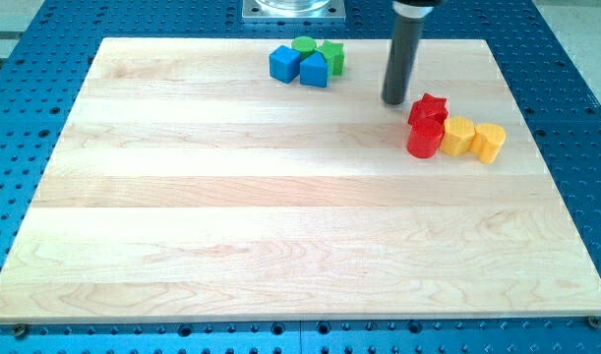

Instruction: Slide the red star into the hexagon

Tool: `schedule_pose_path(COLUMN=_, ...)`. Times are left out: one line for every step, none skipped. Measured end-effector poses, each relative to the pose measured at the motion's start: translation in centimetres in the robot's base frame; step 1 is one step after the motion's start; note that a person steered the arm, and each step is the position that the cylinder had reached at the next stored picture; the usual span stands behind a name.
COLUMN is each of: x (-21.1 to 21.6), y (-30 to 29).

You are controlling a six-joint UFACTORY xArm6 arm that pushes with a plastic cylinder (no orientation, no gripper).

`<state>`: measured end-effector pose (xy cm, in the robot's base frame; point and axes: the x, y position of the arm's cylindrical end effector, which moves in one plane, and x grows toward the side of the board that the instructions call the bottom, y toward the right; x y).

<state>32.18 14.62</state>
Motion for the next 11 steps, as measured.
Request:
schedule_pose_path(x=1.0, y=1.9)
schedule_pose_path(x=2.1, y=2.9)
schedule_pose_path(x=2.4, y=3.1)
schedule_pose_path(x=3.0, y=2.9)
schedule_pose_path(x=3.8, y=2.9)
schedule_pose_path(x=3.9, y=2.9)
schedule_pose_path(x=5.0, y=3.3)
schedule_pose_path(x=4.7, y=4.7)
schedule_pose_path(x=3.1, y=9.4)
schedule_pose_path(x=4.5, y=14.6)
schedule_pose_path(x=7.7, y=15.4)
